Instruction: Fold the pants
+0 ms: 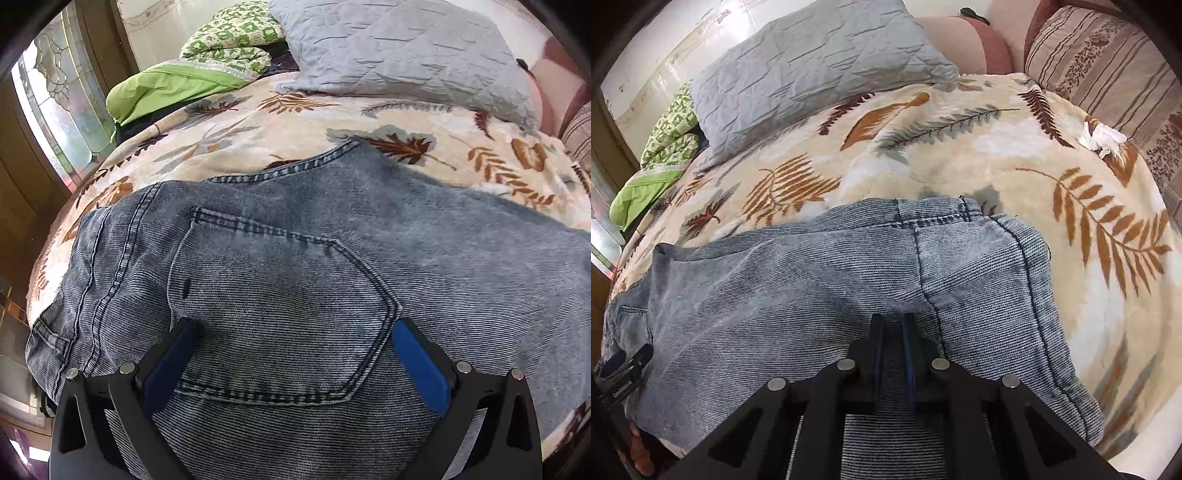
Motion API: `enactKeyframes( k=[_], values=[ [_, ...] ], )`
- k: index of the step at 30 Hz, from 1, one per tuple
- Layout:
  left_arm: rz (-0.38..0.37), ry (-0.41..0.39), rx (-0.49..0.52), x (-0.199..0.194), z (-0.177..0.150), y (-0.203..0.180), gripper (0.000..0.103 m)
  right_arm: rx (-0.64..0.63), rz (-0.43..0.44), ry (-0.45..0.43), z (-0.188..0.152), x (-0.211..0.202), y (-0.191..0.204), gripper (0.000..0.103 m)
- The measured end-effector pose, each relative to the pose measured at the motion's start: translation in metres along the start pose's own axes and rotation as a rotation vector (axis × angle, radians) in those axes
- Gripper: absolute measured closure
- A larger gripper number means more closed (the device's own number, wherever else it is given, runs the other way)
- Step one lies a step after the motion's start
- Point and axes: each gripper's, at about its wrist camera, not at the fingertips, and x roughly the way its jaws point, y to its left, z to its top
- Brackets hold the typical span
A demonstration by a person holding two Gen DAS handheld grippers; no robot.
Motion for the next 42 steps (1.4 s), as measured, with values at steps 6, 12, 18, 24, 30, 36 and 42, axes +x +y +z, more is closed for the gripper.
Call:
enactKeyframes(
  k=[6, 12, 18, 24, 30, 36, 42],
  values=[
    [-0.047, -0.162, 0.027, -0.036, 0.001, -0.005, 0.000, 0.110, 0.049, -0.046, 0.005, -0.015, -0.017, 0.091],
    [-0.130, -0.205, 0.180, -0.051, -0.012, -0.038, 0.000, 0.053, 0.080, -0.092, 0.003, -0.032, -0.008, 0.091],
    [-0.175, -0.073, 0.235, -0.026, -0.017, -0.054, 0.000, -0.030, 0.114, 0.009, -0.008, -0.021, 0.012, 0.091],
    [-0.192, 0.001, 0.201, -0.007, -0.014, -0.050, 0.000, -0.017, 0.118, 0.044, -0.005, -0.007, 0.010, 0.090],
    [-0.184, -0.014, 0.187, -0.011, -0.011, -0.044, 0.000, 0.067, 0.047, -0.020, 0.014, -0.006, -0.008, 0.088],
    [-0.168, -0.109, 0.041, -0.031, 0.011, -0.003, 0.000, 0.162, 0.151, -0.041, 0.037, -0.006, -0.025, 0.087],
    [-0.156, -0.039, -0.025, -0.019, 0.018, 0.011, 0.000, 0.164, 0.141, -0.127, 0.055, -0.035, -0.044, 0.087]
  ],
)
